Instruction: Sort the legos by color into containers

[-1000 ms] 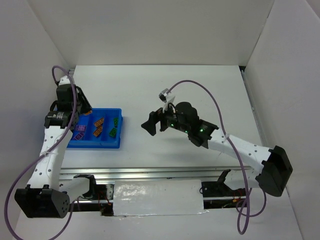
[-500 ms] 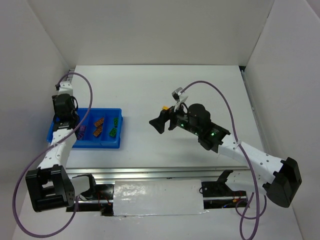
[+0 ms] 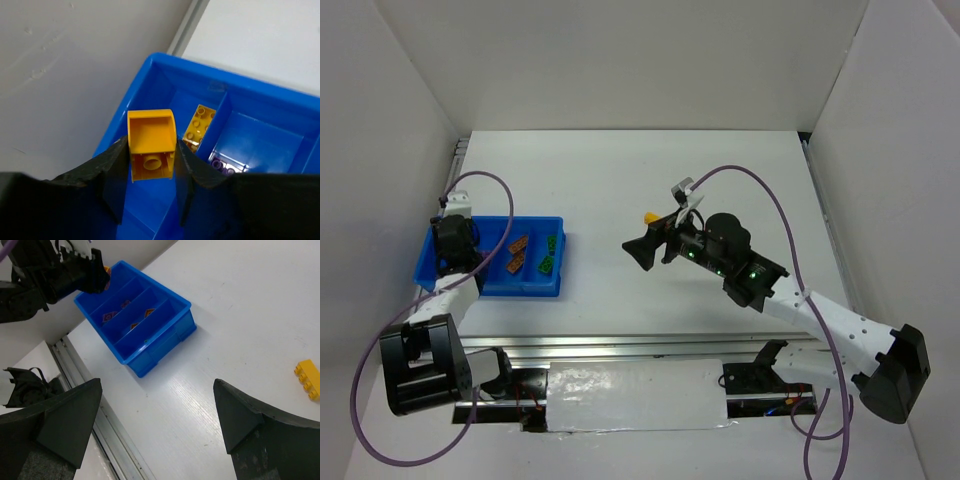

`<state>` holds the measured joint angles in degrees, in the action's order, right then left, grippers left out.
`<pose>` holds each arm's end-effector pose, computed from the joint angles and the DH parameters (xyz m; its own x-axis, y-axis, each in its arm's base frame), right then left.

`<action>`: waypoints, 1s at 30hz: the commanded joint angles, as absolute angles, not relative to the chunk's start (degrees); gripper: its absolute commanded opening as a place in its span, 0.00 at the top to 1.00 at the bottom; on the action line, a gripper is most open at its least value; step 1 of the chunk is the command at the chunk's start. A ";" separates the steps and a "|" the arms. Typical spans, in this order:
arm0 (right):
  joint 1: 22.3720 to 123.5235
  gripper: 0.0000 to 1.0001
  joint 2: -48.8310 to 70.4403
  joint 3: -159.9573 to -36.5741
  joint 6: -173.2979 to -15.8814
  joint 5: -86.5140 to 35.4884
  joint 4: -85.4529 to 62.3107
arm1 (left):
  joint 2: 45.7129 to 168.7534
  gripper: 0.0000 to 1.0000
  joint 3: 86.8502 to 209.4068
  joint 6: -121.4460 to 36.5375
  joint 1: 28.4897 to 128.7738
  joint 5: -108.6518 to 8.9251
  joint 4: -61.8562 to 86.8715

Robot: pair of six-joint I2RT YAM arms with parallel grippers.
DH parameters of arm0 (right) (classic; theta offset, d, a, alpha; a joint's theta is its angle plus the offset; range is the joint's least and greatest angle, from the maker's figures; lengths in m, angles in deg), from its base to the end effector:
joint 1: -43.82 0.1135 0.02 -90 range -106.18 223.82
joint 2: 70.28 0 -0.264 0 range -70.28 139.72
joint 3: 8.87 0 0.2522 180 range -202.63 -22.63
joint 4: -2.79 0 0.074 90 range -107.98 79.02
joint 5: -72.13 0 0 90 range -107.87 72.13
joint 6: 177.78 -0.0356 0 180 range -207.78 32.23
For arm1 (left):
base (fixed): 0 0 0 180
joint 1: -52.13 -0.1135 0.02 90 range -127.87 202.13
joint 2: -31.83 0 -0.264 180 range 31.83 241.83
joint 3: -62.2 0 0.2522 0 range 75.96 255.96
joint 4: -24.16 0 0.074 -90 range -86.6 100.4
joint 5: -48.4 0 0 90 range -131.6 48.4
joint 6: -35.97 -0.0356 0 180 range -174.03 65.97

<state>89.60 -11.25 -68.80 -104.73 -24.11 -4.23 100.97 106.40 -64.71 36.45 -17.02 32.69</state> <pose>0.1682 0.1783 0.3322 -0.3008 0.1065 -0.9477 -0.7319 0.6114 0.3010 0.2432 0.0836 0.2238 -0.3840 0.0672 -0.9209 -0.5686 0.7686 0.2933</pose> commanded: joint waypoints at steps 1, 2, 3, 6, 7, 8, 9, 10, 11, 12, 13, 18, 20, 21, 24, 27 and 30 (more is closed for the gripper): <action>89.96 0.00 -12.62 -68.60 -104.03 -23.94 -1.31 | 101.17 0.48 104.70 -64.32 35.79 -15.42 41.95; 89.96 0.00 -12.53 -68.60 -104.03 -24.20 -1.22 | 101.26 0.38 104.18 -63.36 35.70 -13.24 42.57; 89.96 0.00 -12.44 -68.51 -103.95 -24.29 -1.22 | 101.35 0.34 104.09 -63.09 35.70 -12.43 43.53; 90.05 0.00 -11.92 -68.77 -103.77 -23.94 -1.48 | 101.52 0.01 104.87 -61.95 35.70 -9.79 44.07; 89.96 0.00 -11.74 -68.77 -103.77 -23.76 -1.66 | 101.44 0.00 105.48 -60.81 35.70 -9.18 43.63; 89.88 0.00 -11.74 -68.86 -103.77 -23.67 -1.66 | 101.26 0.00 107.23 -60.37 35.70 -9.00 42.84; 89.96 0.00 -11.22 -68.95 -103.77 -23.06 -1.75 | 101.26 0.00 108.21 -60.36 35.70 -9.26 41.27; 89.79 0.00 -11.04 -69.04 -103.68 -22.62 -1.92 | 101.09 0.00 110.56 -59.40 35.78 -9.17 40.30; 89.61 0.00 -11.04 -69.04 -103.68 -22.27 -2.18 | 100.74 0.00 111.89 -58.44 35.70 -8.21 39.59; 89.44 0.00 -10.17 -69.47 -103.68 -21.83 -2.88 | 100.39 0.00 113.39 -57.21 35.78 -8.03 38.28; 89.18 0.00 -8.68 -70.26 -103.86 -20.96 -3.32 | 100.03 0.00 115.14 -54.33 35.70 -8.29 34.87; 84.87 0.00 3.16 -78.76 -105.53 -22.88 -12.62 | 93.98 0.01 130.96 -35.53 35.87 -19.51 11.94; 84.08 0.00 8.53 -83.16 -104.92 -21.74 -17.97 | 89.51 0.01 131.25 -24.53 35.79 -23.91 3.68; 83.20 0.00 10.48 -85.02 -104.48 -20.78 -20.44 | 87.66 0.01 130.11 -22.76 35.78 -30.81 3.11; 80.49 0.00 17.25 -91.61 -101.94 -18.75 -28.36 | 80.62 0.01 124.93 -21.69 36.57 -39.81 2.58; 77.85 0.00 22.96 -97.15 -99.12 -24.72 -33.37 | 78.50 0.01 127.19 -22.40 41.40 -35.74 -7.66; 76.78 0.00 30.08 -104.79 -94.64 -21.76 -41.10 | 81.21 0.00 132.89 -21.51 41.67 -31.84 -21.65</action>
<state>77.93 25.88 -97.70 -99.76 -22.84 -31.55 78.63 129.10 -24.41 41.35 -31.86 -6.20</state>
